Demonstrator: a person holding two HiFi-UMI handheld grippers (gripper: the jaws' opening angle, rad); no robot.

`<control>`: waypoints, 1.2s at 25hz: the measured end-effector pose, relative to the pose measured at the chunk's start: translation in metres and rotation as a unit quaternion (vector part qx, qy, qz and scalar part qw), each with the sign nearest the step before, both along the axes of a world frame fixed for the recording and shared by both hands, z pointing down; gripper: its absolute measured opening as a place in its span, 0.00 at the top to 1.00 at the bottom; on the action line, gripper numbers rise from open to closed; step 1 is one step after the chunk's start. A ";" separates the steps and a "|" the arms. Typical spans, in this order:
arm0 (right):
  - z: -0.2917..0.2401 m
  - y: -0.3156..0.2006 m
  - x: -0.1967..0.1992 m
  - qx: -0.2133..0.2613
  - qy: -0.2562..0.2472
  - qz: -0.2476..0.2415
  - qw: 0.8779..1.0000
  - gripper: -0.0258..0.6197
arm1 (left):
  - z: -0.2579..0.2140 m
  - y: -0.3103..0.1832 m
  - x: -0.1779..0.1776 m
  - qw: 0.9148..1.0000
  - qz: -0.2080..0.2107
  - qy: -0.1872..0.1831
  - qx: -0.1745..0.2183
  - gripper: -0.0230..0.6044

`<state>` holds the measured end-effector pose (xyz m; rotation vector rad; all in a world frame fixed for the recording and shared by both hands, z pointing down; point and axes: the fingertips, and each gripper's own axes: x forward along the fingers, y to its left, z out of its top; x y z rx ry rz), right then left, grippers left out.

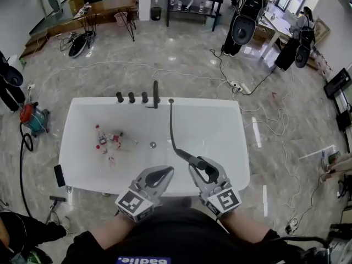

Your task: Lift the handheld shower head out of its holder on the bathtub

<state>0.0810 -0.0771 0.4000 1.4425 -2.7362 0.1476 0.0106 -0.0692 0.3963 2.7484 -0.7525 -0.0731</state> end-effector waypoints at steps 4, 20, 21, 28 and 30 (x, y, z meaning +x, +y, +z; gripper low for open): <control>-0.002 0.009 -0.005 -0.007 0.015 -0.003 1.000 0.76 | -0.003 0.004 0.003 1.000 0.009 -0.012 -0.004 0.96; 0.034 0.024 -0.007 -0.039 0.012 -0.014 0.999 0.76 | 0.009 0.014 0.022 1.000 0.011 -0.016 -0.010 0.96; 0.035 0.023 -0.006 -0.039 0.011 -0.013 0.999 0.76 | 0.009 0.015 0.023 1.000 0.012 -0.016 -0.010 0.96; 0.038 0.023 0.002 -0.040 0.005 -0.009 0.999 0.76 | 0.011 0.021 0.029 1.000 0.013 -0.019 -0.011 0.96; 0.037 0.023 0.003 -0.040 0.005 -0.008 0.999 0.76 | 0.009 0.023 0.030 1.000 0.013 -0.018 -0.010 0.96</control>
